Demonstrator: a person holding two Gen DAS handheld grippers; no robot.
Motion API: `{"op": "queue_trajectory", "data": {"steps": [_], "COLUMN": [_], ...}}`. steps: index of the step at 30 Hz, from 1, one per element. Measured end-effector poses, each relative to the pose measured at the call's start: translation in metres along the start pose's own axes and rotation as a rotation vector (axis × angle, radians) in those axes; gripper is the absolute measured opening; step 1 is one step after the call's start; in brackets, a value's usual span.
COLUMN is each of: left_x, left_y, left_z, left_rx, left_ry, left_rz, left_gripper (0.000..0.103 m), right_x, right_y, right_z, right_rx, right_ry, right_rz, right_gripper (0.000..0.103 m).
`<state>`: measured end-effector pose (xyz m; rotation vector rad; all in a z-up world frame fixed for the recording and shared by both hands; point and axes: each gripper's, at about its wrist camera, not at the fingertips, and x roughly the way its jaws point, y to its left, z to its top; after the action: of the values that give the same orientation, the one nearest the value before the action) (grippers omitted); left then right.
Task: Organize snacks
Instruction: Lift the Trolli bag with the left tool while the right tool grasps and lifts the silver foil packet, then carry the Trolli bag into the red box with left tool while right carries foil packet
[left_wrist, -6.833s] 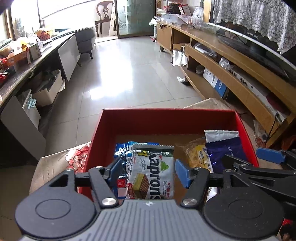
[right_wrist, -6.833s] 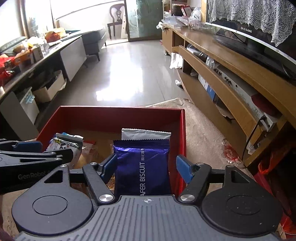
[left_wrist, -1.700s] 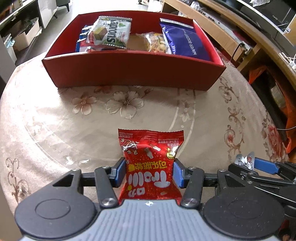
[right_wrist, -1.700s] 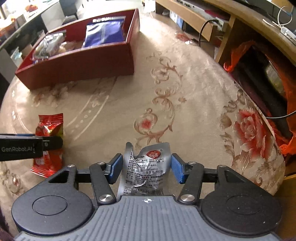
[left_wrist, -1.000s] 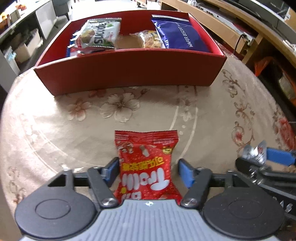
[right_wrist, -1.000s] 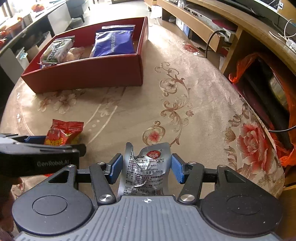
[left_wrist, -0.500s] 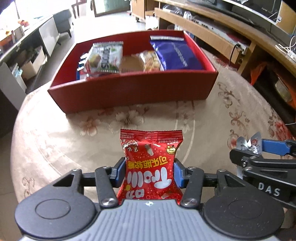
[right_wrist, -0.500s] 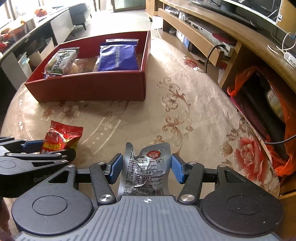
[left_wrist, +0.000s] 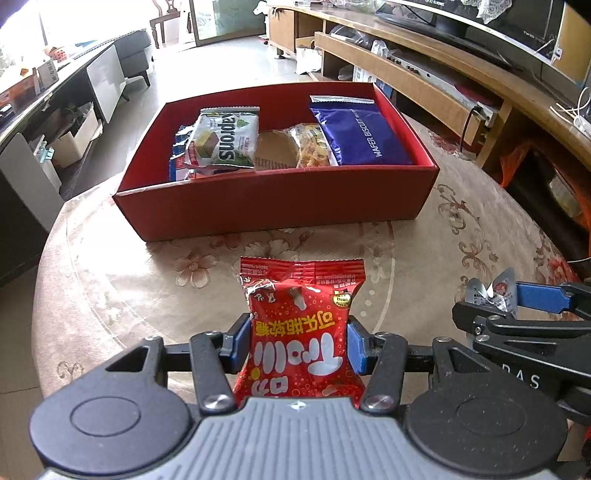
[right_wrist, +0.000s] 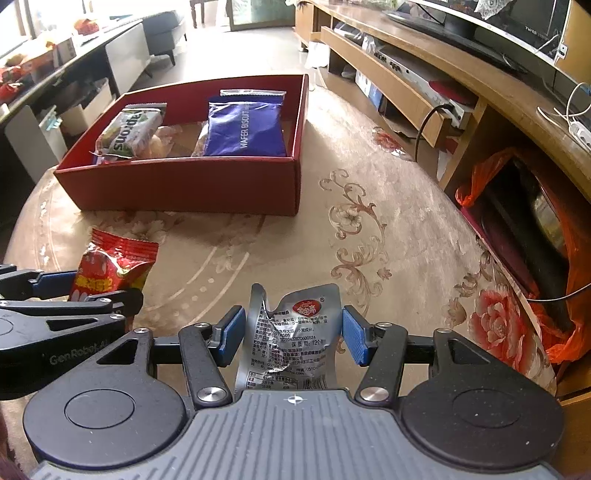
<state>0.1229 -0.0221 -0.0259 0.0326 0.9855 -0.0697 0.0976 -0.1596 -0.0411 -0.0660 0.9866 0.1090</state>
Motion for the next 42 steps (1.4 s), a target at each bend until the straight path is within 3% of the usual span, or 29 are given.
{"op": "queue_trajectory", "data": {"steps": [19, 42], "left_x": [-0.014, -0.014], "left_y": [0.013, 0.036], "left_z": [0.017, 0.093], "left_rx": [-0.046, -0.128], "left_ry": [-0.066, -0.176], "left_rz": [0.009, 0.041], "left_gripper": [0.050, 0.050], "right_x": [-0.009, -0.005], "right_y": [0.006, 0.021], "right_z": [0.025, 0.094], "right_rx": [0.015, 0.021], "right_ry": [-0.076, -0.189], "right_rz": [0.012, 0.054], "right_gripper": [0.064, 0.064]}}
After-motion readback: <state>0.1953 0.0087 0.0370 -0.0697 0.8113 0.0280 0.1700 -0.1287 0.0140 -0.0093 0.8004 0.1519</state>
